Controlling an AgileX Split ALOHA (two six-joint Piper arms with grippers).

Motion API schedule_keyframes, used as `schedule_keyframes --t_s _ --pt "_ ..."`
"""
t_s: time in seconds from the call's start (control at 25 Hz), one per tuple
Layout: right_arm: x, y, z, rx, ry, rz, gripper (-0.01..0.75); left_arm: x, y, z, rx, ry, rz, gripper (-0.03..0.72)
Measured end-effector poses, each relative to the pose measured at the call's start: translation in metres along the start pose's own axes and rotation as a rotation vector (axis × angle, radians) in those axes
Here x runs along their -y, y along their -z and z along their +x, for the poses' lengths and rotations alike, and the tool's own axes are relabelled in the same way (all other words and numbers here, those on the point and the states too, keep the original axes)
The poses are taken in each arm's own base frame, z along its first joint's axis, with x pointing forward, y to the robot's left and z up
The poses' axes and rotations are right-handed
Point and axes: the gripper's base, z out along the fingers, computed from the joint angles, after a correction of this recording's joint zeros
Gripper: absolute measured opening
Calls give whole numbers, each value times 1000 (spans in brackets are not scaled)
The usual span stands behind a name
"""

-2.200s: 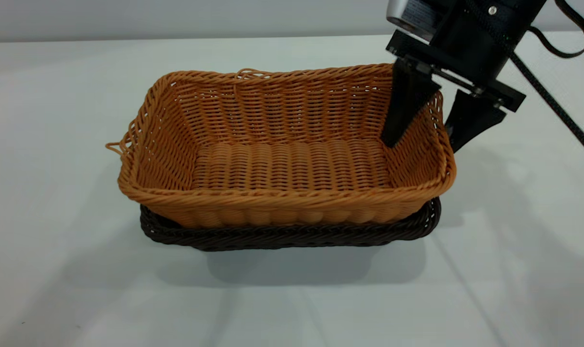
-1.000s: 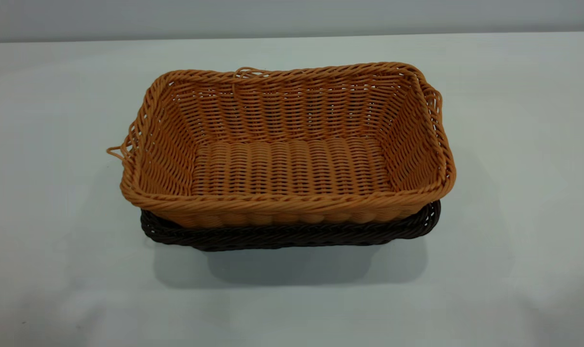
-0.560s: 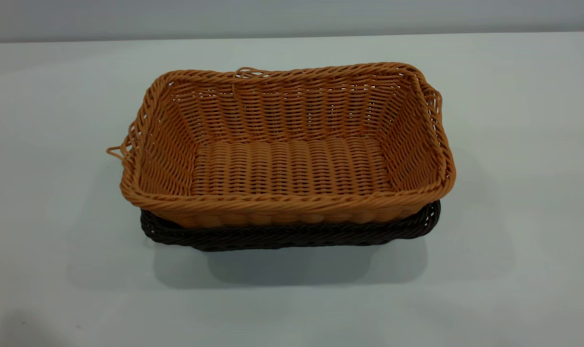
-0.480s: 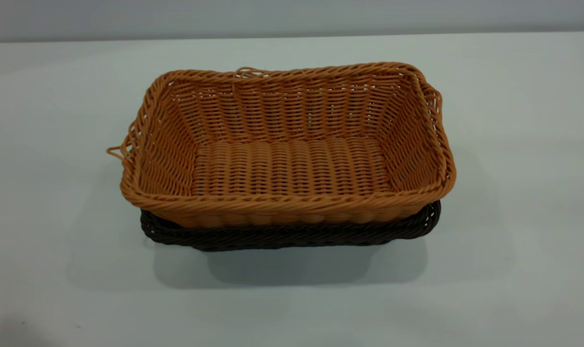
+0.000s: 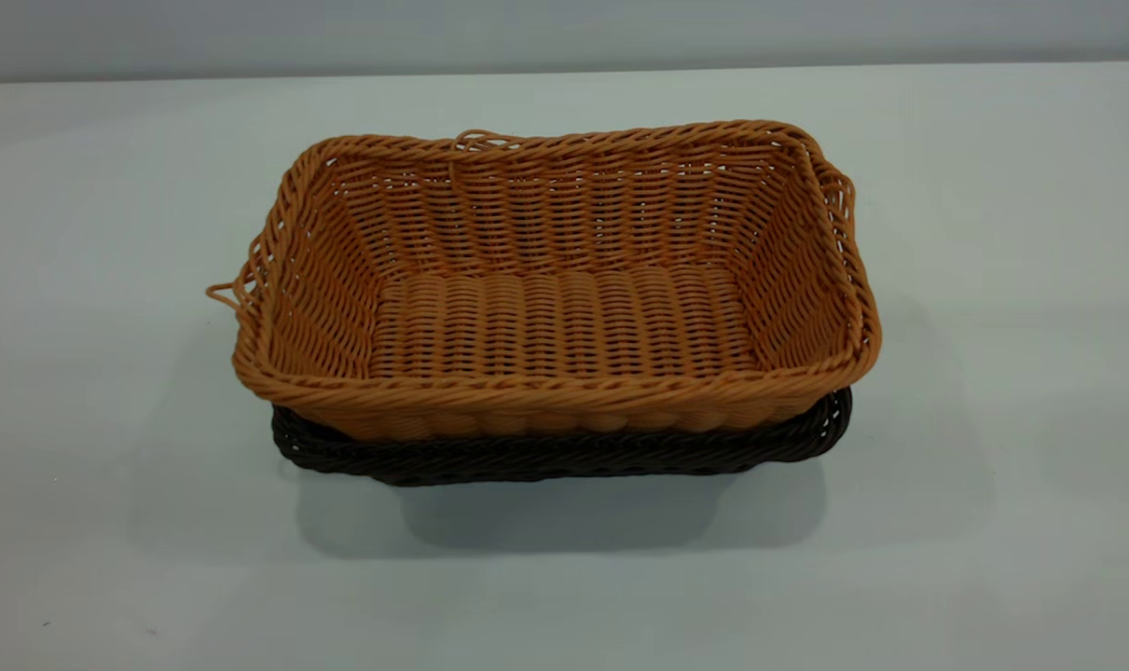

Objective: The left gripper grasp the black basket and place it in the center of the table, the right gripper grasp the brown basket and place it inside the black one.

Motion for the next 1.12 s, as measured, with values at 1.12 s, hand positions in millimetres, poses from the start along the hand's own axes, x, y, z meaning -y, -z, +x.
schedule_keyframes --t_s 1.12 --pt "-2 29 31 333 -139 127 533 -1 21 49 427 350 -191 391"
